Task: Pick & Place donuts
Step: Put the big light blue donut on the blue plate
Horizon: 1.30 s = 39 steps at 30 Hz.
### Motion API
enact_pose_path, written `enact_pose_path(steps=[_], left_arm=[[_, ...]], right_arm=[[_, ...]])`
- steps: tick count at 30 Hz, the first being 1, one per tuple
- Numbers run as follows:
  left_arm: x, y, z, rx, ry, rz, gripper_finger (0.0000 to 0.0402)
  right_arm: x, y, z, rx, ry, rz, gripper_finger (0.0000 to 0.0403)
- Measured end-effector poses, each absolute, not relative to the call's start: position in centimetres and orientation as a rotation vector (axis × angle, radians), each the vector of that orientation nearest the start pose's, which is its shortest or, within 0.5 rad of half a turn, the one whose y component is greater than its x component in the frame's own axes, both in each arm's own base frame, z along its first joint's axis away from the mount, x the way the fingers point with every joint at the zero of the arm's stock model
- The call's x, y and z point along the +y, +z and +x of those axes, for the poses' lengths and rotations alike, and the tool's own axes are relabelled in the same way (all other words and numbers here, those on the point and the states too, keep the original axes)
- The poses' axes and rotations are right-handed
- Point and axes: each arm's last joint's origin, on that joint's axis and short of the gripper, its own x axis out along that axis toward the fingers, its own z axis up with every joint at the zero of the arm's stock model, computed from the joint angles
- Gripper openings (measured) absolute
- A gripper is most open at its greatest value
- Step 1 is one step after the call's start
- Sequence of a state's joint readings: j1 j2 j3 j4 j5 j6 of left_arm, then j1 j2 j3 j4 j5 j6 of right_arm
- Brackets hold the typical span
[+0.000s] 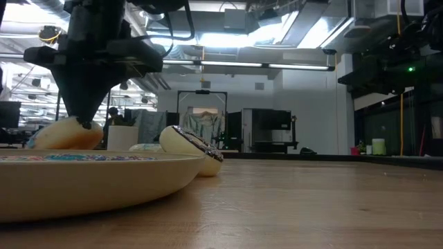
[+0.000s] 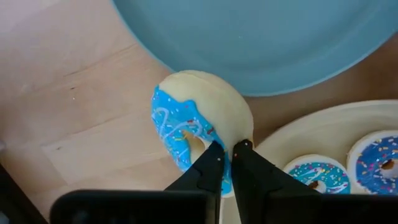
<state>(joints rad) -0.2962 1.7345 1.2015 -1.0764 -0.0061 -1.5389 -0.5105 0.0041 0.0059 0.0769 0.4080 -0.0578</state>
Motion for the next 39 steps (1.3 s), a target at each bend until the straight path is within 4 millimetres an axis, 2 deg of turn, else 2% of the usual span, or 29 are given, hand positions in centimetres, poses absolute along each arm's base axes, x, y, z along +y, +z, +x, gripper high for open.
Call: enact_pose_path(steps=[14, 26, 39], left_arm=[[-8.6, 20.4, 28.1, 1.483, 0.98, -0.836, 0.0022], [-8.6, 22.8, 27.8, 1.579, 0.941, -0.715, 0.0022], [-10.2, 25.1, 27.0, 1.685, 0.719, -0.466, 0.0022]], right_arm=[[-5.6, 17.3, 7.7, -0.055, -0.92, -0.058, 0.0365], [-5.6, 17.2, 7.7, -0.055, -0.92, -0.058, 0.0365], [-5.6, 17.2, 7.7, -0.055, -0.92, -0.058, 0.0365]])
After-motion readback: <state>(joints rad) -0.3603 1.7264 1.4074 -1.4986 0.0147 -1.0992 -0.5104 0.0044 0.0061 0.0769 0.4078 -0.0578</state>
